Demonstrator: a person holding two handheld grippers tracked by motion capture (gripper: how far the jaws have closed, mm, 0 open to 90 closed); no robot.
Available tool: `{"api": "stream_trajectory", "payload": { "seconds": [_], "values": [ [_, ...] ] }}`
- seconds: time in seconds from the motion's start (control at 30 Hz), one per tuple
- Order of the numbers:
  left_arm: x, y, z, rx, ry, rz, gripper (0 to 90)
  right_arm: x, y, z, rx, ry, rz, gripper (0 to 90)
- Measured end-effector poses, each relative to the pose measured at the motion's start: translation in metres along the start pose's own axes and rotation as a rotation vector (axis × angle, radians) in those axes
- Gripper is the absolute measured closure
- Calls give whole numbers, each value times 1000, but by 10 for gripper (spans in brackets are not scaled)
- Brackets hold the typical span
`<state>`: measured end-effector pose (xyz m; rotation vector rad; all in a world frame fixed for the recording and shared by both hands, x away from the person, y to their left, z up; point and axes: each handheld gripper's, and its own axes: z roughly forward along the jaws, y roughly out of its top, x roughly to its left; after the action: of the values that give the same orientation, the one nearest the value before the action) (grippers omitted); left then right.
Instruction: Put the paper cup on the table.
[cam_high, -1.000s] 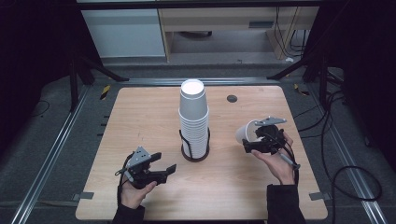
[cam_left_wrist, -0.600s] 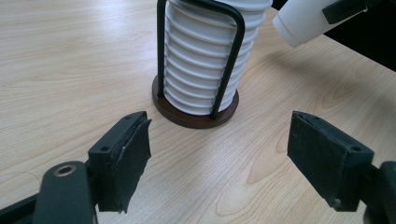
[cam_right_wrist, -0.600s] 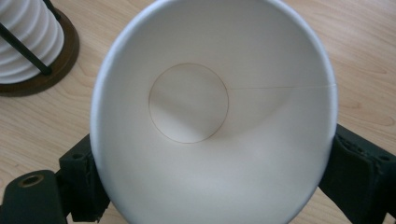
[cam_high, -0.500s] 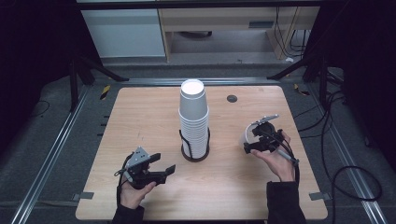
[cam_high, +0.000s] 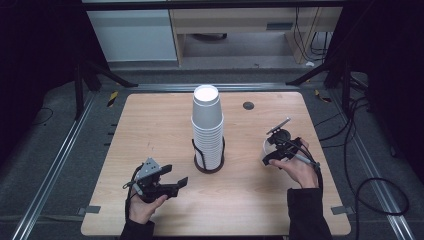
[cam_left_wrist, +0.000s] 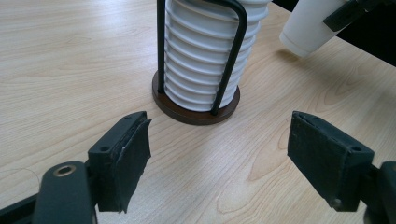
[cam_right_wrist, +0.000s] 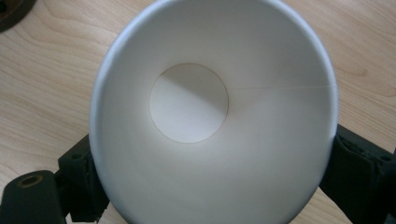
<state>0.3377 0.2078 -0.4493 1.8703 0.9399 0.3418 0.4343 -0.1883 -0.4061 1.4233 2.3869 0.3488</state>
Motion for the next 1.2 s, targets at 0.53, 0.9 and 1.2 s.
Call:
{"api": "stream_trajectory", "payload": {
  "seconds": [0.53,0.9,1.2],
  "values": [
    [0,-1,1,8,-3,3,200,2,1,10,119,-4,-61,94],
    [-1,-1,2,11,-8,8,198,6,-2,16,153,9,-106,60],
    [-1,-1,2,11,-7,6,197,8,-5,17,92,58,-112,12]
  ]
}}
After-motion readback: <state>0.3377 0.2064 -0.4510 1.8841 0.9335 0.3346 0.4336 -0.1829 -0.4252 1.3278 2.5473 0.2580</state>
